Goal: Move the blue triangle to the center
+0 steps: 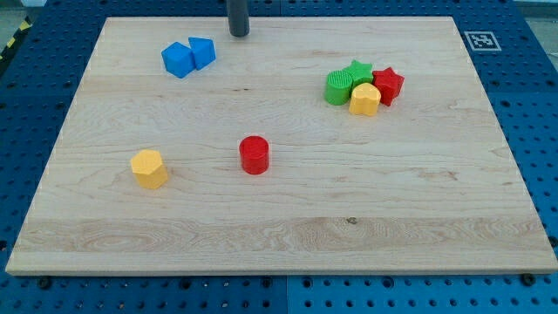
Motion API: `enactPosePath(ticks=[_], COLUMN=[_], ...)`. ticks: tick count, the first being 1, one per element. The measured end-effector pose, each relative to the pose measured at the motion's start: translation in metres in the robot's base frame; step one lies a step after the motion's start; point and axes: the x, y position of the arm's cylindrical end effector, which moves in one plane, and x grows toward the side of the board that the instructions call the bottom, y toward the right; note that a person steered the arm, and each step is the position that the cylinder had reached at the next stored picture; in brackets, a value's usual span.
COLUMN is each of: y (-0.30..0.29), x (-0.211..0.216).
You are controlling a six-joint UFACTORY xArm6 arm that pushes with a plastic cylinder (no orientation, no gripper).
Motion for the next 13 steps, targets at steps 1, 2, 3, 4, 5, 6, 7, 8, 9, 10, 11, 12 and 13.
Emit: enactPosePath(ticks=[1,2,3,4,5,6,7,8,9,10,11,12,13], y=[-0.013,-0.040,-0.075,-0.095,-0.095,-0.095,-0.095,-0.095,-0.095,-0.095,-0.095,-0.095,-0.093], x=[-0.003,-0.014,-0.019,-0.019,-0.019,-0.014,-0.007,-0.007,-0.005,0.007,0.007,0.008,0.033])
